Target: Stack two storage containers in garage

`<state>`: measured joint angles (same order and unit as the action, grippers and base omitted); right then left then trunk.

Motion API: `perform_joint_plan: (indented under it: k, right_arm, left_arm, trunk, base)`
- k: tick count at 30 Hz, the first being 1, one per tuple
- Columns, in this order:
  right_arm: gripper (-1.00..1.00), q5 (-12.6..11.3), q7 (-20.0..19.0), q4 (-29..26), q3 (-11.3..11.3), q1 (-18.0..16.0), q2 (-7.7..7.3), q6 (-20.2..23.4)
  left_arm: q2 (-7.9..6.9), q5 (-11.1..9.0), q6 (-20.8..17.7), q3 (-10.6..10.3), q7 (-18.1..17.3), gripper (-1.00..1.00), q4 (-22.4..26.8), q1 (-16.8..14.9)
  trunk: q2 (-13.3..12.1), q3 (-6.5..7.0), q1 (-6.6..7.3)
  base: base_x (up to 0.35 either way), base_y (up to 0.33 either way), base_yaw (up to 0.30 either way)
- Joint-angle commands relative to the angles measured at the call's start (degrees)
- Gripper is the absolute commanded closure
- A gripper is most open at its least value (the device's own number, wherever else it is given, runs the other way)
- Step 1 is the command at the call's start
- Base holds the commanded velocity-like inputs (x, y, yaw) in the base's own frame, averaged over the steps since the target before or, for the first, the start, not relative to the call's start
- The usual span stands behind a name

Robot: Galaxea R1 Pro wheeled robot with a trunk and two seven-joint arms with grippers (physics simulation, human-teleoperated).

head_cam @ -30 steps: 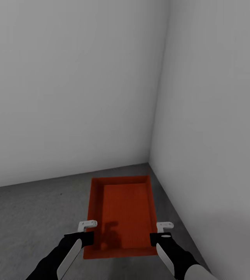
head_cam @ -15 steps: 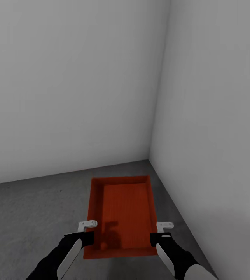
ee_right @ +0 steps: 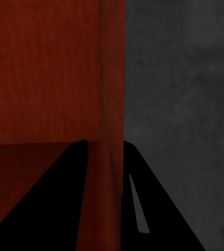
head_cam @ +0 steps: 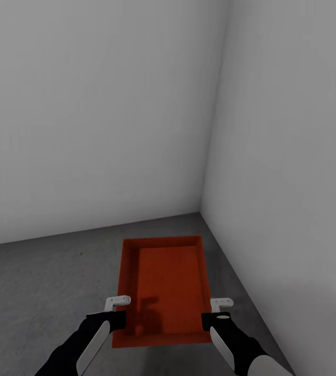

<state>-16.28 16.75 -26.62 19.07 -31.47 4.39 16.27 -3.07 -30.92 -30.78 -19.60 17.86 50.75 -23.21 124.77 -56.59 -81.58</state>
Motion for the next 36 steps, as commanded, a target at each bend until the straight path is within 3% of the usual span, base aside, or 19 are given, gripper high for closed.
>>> perform_joint_plan:
  k: [1,36]
  right_arm:
    - [1.00,-0.50,0.30,-0.01,-0.09,0.00,-0.08,0.34]
    - [1.00,-0.50,0.30,-0.01,-0.09,0.00,-0.08,0.34]
  left_arm:
    - [-0.09,-0.11,4.87,0.00,0.57,1.00,1.14,-0.08]
    - [-0.09,-0.10,4.88,0.00,0.59,1.00,1.19,-0.08]
  trunk:
    - [0.02,-0.12,0.01]
    - [0.02,-3.25,0.01]
  base:
    - [0.000,0.000,0.000]
    - [0.000,0.000,0.000]
